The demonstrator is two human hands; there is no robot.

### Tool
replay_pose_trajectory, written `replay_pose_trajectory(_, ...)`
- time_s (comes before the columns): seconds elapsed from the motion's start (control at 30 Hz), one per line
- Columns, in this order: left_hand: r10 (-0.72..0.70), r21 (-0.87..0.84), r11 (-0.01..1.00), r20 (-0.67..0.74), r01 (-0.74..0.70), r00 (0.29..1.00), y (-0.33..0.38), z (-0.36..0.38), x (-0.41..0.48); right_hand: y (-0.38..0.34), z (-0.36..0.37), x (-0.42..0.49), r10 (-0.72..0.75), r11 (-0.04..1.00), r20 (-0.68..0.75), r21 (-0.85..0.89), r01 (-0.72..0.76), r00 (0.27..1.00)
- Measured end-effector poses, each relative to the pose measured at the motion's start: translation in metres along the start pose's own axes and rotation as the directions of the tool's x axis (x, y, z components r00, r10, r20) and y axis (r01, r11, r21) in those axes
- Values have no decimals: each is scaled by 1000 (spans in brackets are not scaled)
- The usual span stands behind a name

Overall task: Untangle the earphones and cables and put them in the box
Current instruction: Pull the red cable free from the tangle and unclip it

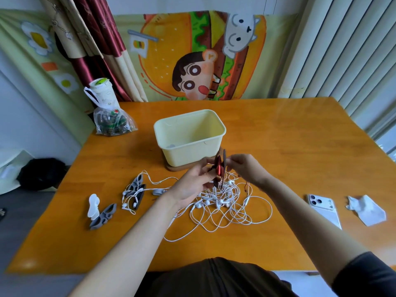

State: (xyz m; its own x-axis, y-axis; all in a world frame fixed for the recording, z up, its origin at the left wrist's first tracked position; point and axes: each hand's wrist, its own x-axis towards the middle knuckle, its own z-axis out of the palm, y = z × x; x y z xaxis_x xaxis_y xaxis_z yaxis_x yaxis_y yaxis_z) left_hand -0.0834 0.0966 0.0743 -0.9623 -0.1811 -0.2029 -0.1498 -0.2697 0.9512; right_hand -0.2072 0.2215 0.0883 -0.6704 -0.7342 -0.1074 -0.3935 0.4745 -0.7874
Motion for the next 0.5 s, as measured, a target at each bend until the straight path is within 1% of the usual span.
replay_pose_trajectory(0.07,17,-114,993,-38,-21,999,1,0,0,3,15,-9,17,997,58,78,-22,998)
replay_pose_trajectory(0.17,15,-269,961,-165,-60,986,4,-1,2,6,35,-19,26,995,92,89,-34,995)
replay_pose_trajectory(0.23,-6,-307,948,-267,-79,964,5,-4,4,6,44,-25,17,995,89,94,-25,996)
replay_pose_trajectory(0.27,-19,-293,953,-315,-78,949,4,-5,5,5,46,-27,6,995,82,95,-14,997)
replay_pose_trajectory(0.33,-33,-204,977,-424,-60,905,0,-7,6,-1,49,-30,-30,997,79,68,25,996)
replay_pose_trajectory(0.37,-23,-127,991,-485,-44,874,-3,-8,7,-4,50,-31,-50,998,89,43,46,995)
replay_pose_trajectory(0.43,50,78,997,-570,-7,820,-9,-12,9,-10,51,-32,-80,997,112,-11,81,990)
replay_pose_trajectory(0.5,159,294,956,-574,21,803,-15,-16,9,-15,48,-31,-101,993,102,-52,107,990)
